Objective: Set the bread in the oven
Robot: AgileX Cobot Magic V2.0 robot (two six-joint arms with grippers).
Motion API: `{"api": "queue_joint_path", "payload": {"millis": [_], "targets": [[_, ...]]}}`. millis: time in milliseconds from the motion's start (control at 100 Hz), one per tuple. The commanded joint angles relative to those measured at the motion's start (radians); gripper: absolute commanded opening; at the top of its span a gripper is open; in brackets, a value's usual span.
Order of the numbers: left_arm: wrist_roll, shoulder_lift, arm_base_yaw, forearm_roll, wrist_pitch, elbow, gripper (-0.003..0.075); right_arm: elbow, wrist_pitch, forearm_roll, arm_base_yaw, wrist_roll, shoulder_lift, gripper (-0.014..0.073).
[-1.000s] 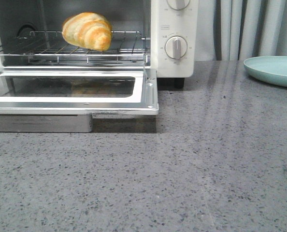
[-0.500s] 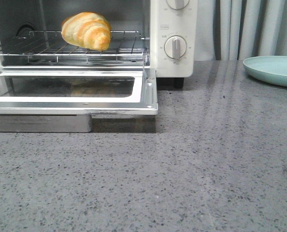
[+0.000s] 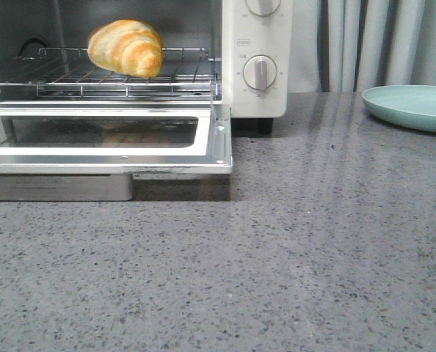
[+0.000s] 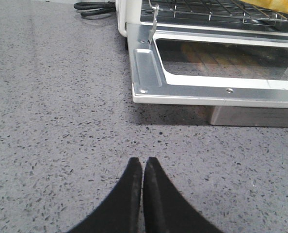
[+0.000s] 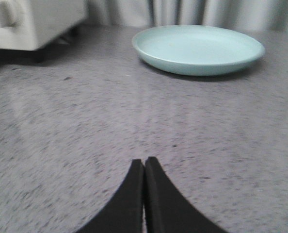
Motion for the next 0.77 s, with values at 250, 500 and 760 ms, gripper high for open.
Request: {"api": "queue_joint_path", "payload": {"millis": [250, 500, 760], "targets": [[-0.003, -0.029, 0.002, -0.015, -0.044, 0.023, -0.0021, 0.012, 0.047, 0.021, -0.043, -0.015, -0.016, -0.0069], [-0.003, -0.029, 0.002, -0.015, -0.044, 0.023, -0.0022, 0.012, 0.045, 0.021, -0.043, -0.015, -0.016, -0.0069], [-0.003, -0.029, 0.002, -0.015, -0.044, 0.023, -0.0021, 0.012, 0.045, 0.021, -0.043, -0.015, -0.016, -0.0069]]}}
